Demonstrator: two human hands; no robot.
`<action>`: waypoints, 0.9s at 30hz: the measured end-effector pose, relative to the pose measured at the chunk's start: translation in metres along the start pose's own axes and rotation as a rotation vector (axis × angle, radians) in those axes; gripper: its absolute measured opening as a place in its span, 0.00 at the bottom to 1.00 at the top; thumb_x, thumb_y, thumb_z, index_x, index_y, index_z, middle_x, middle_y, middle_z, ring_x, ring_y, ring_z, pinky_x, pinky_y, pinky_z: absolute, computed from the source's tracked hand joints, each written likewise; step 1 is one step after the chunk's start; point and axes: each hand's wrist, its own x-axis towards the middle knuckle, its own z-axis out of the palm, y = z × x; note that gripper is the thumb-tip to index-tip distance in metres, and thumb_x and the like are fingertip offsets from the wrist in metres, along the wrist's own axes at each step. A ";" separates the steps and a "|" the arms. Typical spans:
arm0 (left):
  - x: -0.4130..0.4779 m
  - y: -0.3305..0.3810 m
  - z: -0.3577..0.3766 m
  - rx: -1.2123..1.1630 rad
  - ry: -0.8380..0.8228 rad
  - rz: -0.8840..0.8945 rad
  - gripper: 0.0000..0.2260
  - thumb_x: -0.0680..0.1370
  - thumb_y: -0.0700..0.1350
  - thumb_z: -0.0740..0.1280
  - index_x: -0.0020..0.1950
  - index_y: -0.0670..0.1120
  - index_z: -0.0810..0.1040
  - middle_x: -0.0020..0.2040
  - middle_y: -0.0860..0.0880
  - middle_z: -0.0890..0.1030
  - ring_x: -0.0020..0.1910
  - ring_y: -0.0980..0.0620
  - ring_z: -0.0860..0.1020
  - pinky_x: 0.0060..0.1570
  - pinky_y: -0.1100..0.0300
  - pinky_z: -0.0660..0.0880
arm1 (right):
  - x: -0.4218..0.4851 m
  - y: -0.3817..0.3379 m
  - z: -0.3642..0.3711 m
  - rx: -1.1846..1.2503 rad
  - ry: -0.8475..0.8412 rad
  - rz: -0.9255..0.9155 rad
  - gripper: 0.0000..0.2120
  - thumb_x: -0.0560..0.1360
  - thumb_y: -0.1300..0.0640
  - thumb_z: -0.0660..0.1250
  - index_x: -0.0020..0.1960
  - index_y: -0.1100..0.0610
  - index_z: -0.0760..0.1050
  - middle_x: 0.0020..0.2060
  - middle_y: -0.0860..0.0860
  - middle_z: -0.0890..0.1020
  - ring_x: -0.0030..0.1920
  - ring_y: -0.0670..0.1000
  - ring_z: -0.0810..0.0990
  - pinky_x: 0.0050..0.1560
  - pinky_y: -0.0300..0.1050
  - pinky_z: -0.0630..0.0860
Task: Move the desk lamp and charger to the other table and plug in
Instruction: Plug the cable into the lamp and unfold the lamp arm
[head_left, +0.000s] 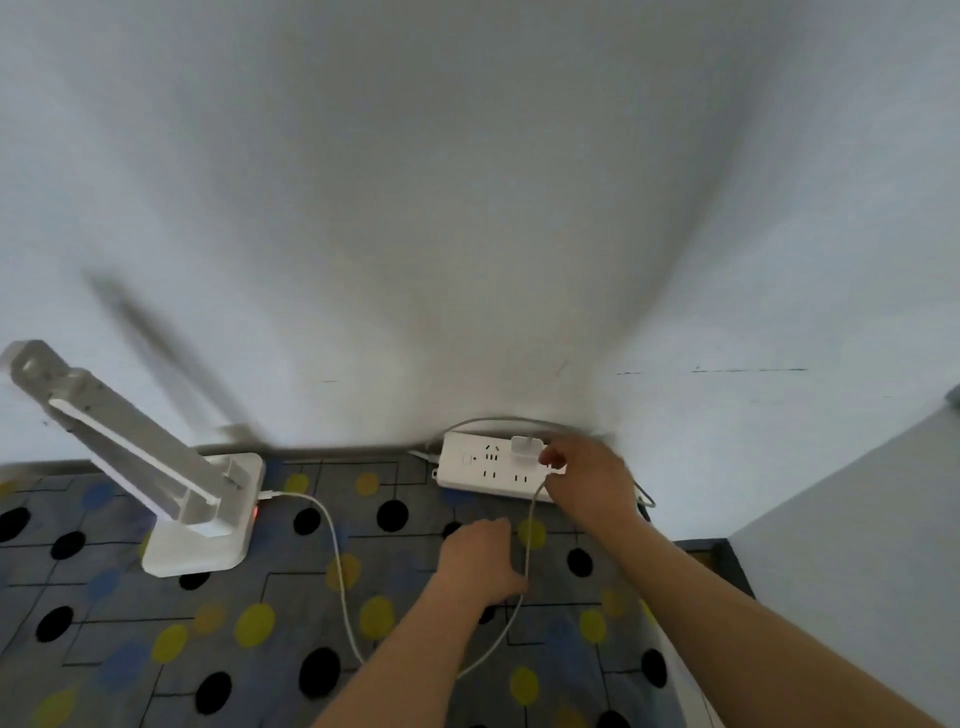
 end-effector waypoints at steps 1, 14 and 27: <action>0.002 0.001 0.003 0.058 -0.013 0.004 0.18 0.71 0.53 0.69 0.54 0.43 0.72 0.54 0.44 0.77 0.52 0.46 0.77 0.42 0.57 0.70 | 0.001 0.007 -0.001 -0.029 -0.022 0.014 0.17 0.69 0.59 0.66 0.56 0.47 0.77 0.54 0.47 0.81 0.54 0.50 0.79 0.53 0.44 0.76; 0.020 0.006 0.006 -0.029 -0.054 -0.078 0.05 0.75 0.42 0.64 0.49 0.43 0.74 0.53 0.44 0.79 0.52 0.47 0.78 0.44 0.58 0.73 | 0.030 0.025 -0.021 0.407 0.042 0.094 0.05 0.68 0.55 0.71 0.35 0.47 0.79 0.31 0.45 0.83 0.31 0.50 0.82 0.34 0.47 0.82; 0.040 -0.022 -0.003 -0.264 0.227 -0.284 0.08 0.78 0.43 0.62 0.52 0.40 0.75 0.54 0.42 0.78 0.51 0.45 0.78 0.46 0.57 0.74 | 0.056 0.015 -0.040 0.775 0.185 0.154 0.03 0.68 0.56 0.72 0.37 0.49 0.80 0.28 0.45 0.84 0.26 0.38 0.77 0.31 0.37 0.71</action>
